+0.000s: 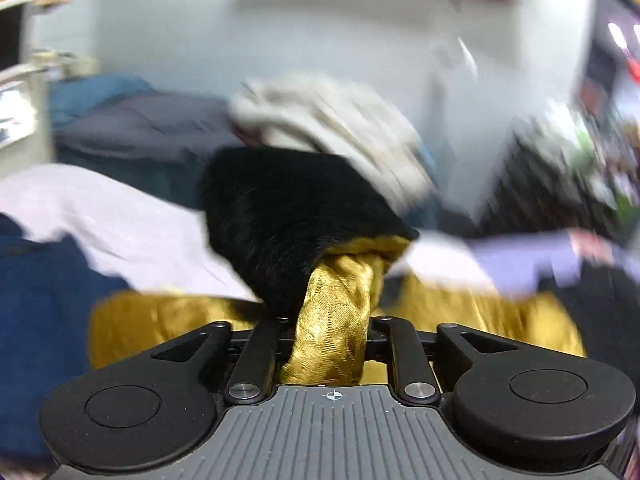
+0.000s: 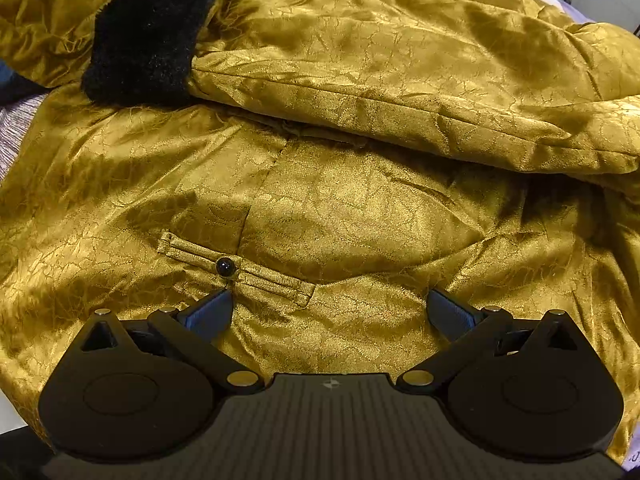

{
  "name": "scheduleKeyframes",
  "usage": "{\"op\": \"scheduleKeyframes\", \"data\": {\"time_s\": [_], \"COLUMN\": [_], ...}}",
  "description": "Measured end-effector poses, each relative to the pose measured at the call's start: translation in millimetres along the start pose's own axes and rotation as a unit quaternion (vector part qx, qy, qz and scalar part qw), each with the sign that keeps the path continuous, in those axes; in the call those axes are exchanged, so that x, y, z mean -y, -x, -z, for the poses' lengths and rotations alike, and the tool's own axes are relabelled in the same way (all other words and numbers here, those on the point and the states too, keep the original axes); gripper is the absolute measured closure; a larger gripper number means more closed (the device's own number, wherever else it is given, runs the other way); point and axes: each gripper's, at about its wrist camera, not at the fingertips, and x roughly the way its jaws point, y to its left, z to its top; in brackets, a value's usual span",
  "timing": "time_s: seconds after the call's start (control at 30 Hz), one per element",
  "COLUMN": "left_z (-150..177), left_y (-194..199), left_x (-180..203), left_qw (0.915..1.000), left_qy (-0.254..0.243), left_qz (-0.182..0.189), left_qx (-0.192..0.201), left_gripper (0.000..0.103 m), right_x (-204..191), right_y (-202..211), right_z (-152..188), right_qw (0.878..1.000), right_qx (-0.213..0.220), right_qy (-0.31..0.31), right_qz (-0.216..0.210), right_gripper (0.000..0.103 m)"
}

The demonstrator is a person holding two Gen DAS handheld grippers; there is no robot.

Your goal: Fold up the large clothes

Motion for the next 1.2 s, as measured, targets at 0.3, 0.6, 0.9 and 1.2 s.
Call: {"op": "scheduleKeyframes", "data": {"time_s": [0.3,0.6,0.9,1.2], "left_z": [79,63,93,112], "left_y": [-68,-21,13,20], "left_x": [55,50,13,26], "left_qw": [0.9758,0.9854,0.9853,0.9822], "left_qy": [-0.157,-0.122,-0.06,-0.025], "left_qz": [-0.029,0.0,-0.079,-0.078], "left_qx": [-0.15,-0.119,-0.139,-0.169], "left_gripper": [0.0,0.0,0.0,0.0], "right_x": [4,5,25,31], "right_y": [1,1,87,99], "right_z": [-7,-23,-62,-186], "right_qw": [1.0,0.999,0.994,0.981], "right_qx": [-0.006,-0.043,0.082,0.182], "right_qy": [0.003,0.008,0.004,0.011], "right_qz": [-0.005,-0.013,-0.071,-0.061], "right_gripper": [0.0,0.0,0.013,0.019]}}
